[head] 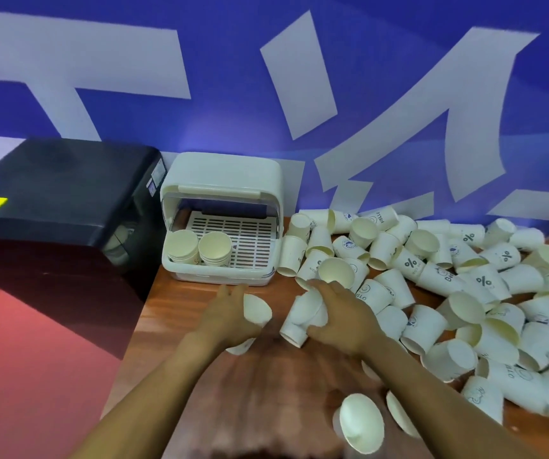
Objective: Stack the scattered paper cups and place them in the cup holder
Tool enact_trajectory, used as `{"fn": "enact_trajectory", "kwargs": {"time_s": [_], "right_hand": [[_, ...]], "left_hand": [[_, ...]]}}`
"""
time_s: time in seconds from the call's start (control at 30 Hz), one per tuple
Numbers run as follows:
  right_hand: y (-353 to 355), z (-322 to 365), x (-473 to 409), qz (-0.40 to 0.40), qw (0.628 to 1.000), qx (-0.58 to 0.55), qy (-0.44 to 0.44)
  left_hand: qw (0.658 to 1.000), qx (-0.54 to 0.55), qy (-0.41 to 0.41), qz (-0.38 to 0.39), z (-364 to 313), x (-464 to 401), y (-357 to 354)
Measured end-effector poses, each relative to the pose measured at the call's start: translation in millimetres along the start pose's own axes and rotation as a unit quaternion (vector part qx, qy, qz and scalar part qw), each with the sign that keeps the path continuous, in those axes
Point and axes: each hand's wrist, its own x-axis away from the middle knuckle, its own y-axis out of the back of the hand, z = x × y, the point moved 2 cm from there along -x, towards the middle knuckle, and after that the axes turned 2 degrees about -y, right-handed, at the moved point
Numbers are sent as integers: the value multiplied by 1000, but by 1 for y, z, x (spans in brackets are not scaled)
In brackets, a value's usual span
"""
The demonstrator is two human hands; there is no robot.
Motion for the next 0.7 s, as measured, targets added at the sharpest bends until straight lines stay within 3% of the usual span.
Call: {"fn": "enact_trajectory", "kwargs": {"time_s": [0.7], "right_hand": [[-3,142,-78,-36,999,-37,-12]], "left_hand": [[996,27,-73,-50,101,-20,125]]}}
